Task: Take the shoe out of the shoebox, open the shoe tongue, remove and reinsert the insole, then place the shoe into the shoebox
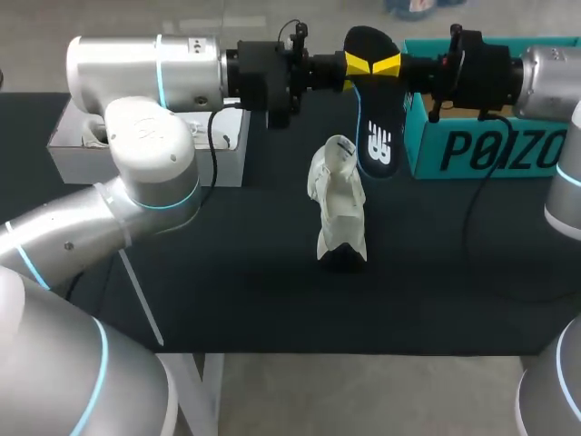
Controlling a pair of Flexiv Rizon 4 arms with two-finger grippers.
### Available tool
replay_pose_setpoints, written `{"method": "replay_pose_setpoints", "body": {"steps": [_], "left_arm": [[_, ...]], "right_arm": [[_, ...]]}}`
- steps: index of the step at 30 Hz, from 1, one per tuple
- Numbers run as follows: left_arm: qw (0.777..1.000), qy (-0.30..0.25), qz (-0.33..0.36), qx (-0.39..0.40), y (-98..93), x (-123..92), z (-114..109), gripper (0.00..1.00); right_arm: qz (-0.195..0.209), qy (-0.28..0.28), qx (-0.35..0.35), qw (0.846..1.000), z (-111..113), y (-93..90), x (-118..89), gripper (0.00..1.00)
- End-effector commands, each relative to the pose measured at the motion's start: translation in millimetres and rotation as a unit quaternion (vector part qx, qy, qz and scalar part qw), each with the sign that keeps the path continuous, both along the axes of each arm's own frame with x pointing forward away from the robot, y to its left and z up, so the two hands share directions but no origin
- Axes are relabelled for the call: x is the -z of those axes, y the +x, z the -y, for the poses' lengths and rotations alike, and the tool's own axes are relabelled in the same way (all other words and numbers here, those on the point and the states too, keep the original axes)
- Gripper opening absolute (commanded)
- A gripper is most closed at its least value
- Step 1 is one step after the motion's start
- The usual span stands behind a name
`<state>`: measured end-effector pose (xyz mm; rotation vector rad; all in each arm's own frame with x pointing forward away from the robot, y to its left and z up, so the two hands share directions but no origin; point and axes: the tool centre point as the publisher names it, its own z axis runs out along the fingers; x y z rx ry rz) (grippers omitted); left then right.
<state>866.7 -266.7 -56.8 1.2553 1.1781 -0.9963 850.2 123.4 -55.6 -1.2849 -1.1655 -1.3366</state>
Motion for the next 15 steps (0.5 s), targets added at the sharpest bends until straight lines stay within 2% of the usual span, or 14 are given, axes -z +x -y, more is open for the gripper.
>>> {"method": "replay_pose_setpoints", "body": {"steps": [1, 4, 5, 6, 10, 12, 14, 15], "left_arm": [[1.000, 0.000, 0.000, 0.001, -2.6, 0.3, -1.3, 0.00], [1.000, 0.002, -0.002, 0.002, -2.9, 1.0, -2.9, 0.00], [1.000, 0.003, -0.003, 0.001, -2.7, 1.2, -3.3, 0.00], [1.000, 0.004, -0.006, 0.000, -2.5, 1.4, -3.5, 0.00], [1.000, 0.006, -0.014, 0.000, -3.7, 1.9, -7.2, 0.00], [1.000, 0.007, -0.019, -0.003, -4.3, 3.3, -11.2, 0.00], [1.000, 0.011, -0.025, -0.004, -5.8, 4.9, -14.8, 0.00], [0.999, 0.014, -0.031, -0.004, -7.0, 5.3, -16.2, 0.00]], "right_arm": [[-0.001, 0.000, 0.003, 1.000, -0.6, 0.8, 1.4, 0.00], [-0.003, 0.002, 0.002, 1.000, -0.4, 0.8, 1.5, 0.00], [-0.004, 0.002, 0.000, 1.000, -0.1, 0.8, 1.5, 0.39], [-0.006, 0.001, -0.003, 1.000, 0.8, 1.0, 1.7, 1.00], [-0.013, -0.026, -0.011, 1.000, 23.8, 4.2, 12.4, 1.00], [-0.018, -0.058, -0.010, 0.998, 39.8, 7.1, 18.4, 1.00], [-0.036, -0.117, -0.019, 0.992, 53.3, 10.8, 25.6, 1.00], [-0.036, -0.117, -0.019, 0.992, 53.3, 10.8, 25.6, 1.00]]}}
